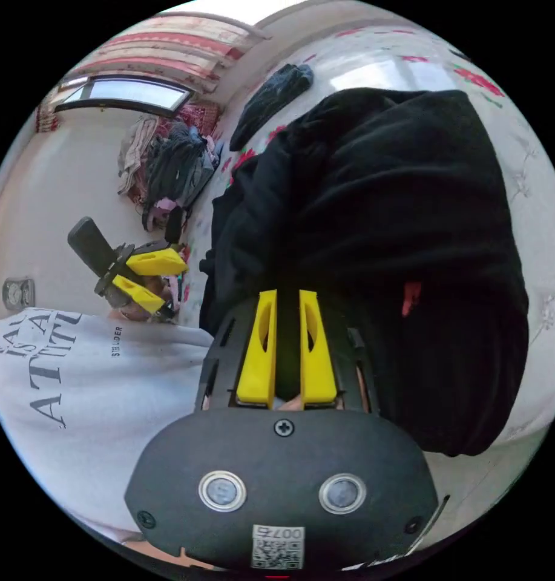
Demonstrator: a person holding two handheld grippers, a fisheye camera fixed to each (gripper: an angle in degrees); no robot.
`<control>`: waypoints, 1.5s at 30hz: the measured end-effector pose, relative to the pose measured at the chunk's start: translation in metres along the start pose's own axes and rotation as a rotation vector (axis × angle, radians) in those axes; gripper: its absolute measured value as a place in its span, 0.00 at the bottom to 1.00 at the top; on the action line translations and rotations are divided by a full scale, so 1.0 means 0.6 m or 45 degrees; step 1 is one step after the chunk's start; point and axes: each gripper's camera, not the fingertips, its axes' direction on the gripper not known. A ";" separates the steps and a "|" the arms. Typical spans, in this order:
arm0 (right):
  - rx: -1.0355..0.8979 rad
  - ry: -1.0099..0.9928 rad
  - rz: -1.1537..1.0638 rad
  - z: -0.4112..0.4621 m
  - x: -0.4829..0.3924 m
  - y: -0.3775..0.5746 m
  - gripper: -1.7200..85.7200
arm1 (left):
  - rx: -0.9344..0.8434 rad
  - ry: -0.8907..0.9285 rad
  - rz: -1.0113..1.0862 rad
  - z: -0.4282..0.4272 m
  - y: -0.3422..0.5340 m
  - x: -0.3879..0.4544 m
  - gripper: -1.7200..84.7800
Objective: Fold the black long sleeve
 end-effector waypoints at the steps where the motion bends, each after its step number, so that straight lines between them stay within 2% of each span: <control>1: 0.078 -0.043 -0.015 -0.023 -0.009 -0.016 0.12 | 0.009 -0.092 -0.030 -0.013 0.017 -0.007 0.11; 2: 0.111 -0.069 -0.025 -0.032 -0.014 -0.026 0.12 | 0.002 -0.176 -0.080 -0.020 0.036 -0.021 0.11; 5: 0.137 -0.050 -0.099 -0.021 -0.047 -0.083 0.12 | -0.098 -0.214 -0.221 -0.002 0.077 -0.067 0.11; 9: -0.109 0.150 -0.140 0.089 -0.071 -0.154 0.08 | -0.232 -0.219 -0.288 0.059 0.109 -0.092 0.11; 14: 0.219 0.107 -0.295 -0.011 -0.126 -0.138 0.03 | -0.301 -0.349 -0.229 0.096 0.120 -0.079 0.10; 18: 0.135 0.161 0.017 0.008 -0.020 -0.071 0.03 | -0.335 -0.324 -0.173 0.115 0.129 -0.071 0.10; 21: 0.097 0.050 0.203 0.052 0.039 -0.028 0.06 | -0.352 -0.289 -0.152 0.127 0.142 -0.076 0.10; 24: 0.180 -0.056 0.088 0.044 0.005 -0.014 0.11 | -0.302 -0.225 -0.182 0.106 0.141 -0.080 0.12; 28: 0.034 0.112 -0.119 0.085 -0.061 -0.009 0.15 | -0.187 -0.229 -0.103 0.088 0.123 -0.064 0.12; 29: -0.009 0.154 -0.134 0.102 -0.063 -0.007 0.15 | -0.206 -0.221 -0.087 0.104 0.118 -0.066 0.12; 31: -0.270 0.387 -0.196 0.194 -0.056 0.008 0.14 | -0.345 -0.203 -0.072 0.158 0.120 -0.076 0.12; 33: -0.200 0.483 -0.276 0.204 -0.073 0.024 0.14 | -0.502 -0.215 -0.058 0.225 0.142 -0.089 0.13; 35: -0.309 0.456 -0.303 0.202 -0.087 0.019 0.13 | -0.475 -0.273 -0.016 0.230 0.143 -0.076 0.13; 40: 0.005 0.469 -0.527 0.098 -0.141 -0.003 0.09 | -0.354 -0.341 0.109 0.176 0.118 -0.033 0.13; 43: 0.032 0.511 -0.533 0.120 -0.124 -0.062 0.08 | -0.279 -0.329 0.168 0.172 0.091 -0.032 0.12; 45: -0.015 0.489 -0.512 0.159 -0.105 -0.093 0.07 | -0.304 -0.284 0.180 0.199 0.076 -0.042 0.13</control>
